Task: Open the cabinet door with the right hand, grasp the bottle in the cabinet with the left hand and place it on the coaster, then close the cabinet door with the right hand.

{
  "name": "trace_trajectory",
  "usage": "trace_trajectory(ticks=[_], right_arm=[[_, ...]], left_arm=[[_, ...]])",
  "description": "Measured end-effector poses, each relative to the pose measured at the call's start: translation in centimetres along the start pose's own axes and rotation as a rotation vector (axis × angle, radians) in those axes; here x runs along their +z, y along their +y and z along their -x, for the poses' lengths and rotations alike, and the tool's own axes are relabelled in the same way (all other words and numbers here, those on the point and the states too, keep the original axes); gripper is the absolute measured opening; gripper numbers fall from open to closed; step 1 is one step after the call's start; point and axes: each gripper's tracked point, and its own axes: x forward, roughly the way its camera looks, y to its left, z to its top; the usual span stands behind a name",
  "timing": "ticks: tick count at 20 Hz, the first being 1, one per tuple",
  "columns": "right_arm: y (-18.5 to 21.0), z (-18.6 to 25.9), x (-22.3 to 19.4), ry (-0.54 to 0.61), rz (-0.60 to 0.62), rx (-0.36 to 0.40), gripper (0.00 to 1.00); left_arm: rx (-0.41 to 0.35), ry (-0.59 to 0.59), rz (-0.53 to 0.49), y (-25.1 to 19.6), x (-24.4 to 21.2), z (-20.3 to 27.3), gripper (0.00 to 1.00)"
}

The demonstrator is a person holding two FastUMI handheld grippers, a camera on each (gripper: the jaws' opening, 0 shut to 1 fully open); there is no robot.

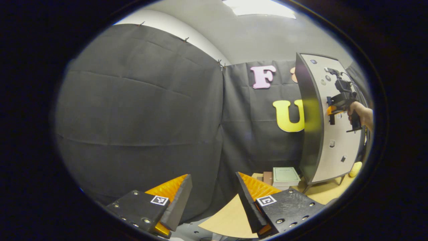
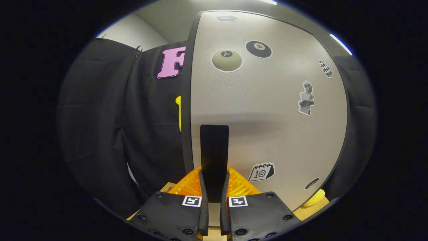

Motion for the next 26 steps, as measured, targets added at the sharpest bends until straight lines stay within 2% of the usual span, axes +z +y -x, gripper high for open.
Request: trace_trajectory(ticks=[1,2,9,10,14,18,26], right_arm=[[0.0,0.3,0.1,-0.001,-0.005,0.016,0.15],[0.1,0.7,0.0,0.004,-0.012,0.032,0.15],[0.5,4.0,0.1,0.012,-0.031,0.155,0.15],[0.3,4.4,-0.1,0.014,-0.038,0.171,0.15],[0.0,5.5,-0.1,0.014,-0.025,0.217,0.15],[-0.5,6.0,-0.3,0.009,-0.026,0.288,0.15],[-1.7,7.1,-0.7,0.004,-0.008,0.408,0.13]], left_arm=[[-0.007,-0.002,0.000,-0.1,0.1,0.0,0.82],[-0.016,-0.004,-0.001,-0.1,0.1,0.1,0.80],[-0.103,-0.037,-0.011,-2.0,2.2,0.8,0.80],[-0.121,-0.037,-0.010,-3.0,2.4,0.9,0.77],[-0.187,-0.058,-0.019,-8.2,3.1,0.7,0.80],[-0.236,-0.069,-0.030,-12.2,3.7,1.9,0.77],[-0.291,-0.071,-0.041,-19.2,4.0,4.0,0.77]])
